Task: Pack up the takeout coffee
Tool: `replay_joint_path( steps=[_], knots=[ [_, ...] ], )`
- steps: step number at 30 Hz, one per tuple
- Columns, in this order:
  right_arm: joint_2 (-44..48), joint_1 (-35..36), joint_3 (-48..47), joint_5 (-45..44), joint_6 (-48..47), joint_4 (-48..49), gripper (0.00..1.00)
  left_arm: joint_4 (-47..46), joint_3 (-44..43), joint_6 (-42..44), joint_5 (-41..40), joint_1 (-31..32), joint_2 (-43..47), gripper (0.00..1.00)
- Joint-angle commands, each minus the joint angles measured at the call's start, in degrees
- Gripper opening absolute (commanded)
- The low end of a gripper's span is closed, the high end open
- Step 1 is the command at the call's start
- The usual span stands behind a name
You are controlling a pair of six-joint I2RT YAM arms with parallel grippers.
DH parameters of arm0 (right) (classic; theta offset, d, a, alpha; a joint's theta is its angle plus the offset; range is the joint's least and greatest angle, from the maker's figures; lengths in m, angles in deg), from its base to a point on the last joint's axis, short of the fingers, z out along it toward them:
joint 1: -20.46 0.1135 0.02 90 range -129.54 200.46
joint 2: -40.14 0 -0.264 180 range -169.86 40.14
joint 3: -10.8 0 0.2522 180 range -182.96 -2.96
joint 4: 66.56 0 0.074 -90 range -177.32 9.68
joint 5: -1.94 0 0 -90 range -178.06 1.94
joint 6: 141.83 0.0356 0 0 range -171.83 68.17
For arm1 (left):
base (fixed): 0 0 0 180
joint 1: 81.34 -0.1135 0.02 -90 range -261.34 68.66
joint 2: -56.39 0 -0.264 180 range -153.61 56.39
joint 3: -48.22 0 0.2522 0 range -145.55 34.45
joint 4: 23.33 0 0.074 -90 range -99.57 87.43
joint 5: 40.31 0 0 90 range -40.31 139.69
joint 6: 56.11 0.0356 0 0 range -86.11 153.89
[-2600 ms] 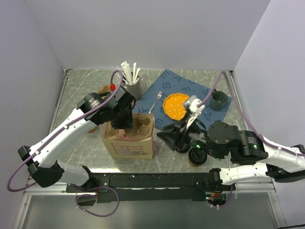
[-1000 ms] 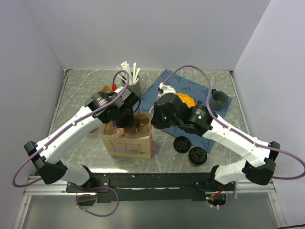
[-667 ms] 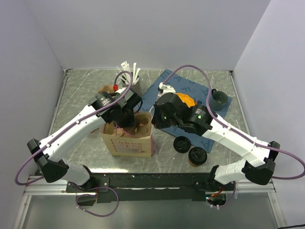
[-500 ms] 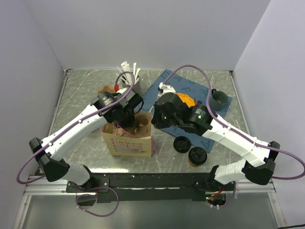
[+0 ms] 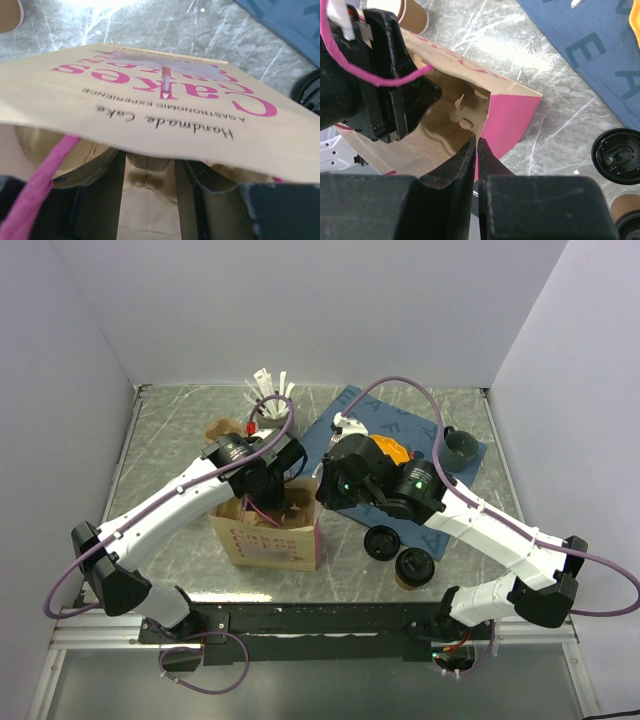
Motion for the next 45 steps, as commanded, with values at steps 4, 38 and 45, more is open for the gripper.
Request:
replay_joint_path(
  steps=[4, 38, 45],
  knots=[
    [0.88, -0.21, -0.20, -0.49, 0.09, 2.69, 0.13, 1.26, 0.13, 1.87, 1.97, 0.29, 1.17, 0.57],
    [-0.61, -0.73, -1.70, -5.32, -1.58, -1.61, 0.00, 1.34, -10.51, 9.52, 16.21, -7.61, 8.90, 0.97],
    [-0.35, -0.65, -1.34, -4.09, -1.32, 1.29, 0.00, 1.43, -7.87, 11.62, 24.47, -12.80, 10.31, 0.97]
  ],
)
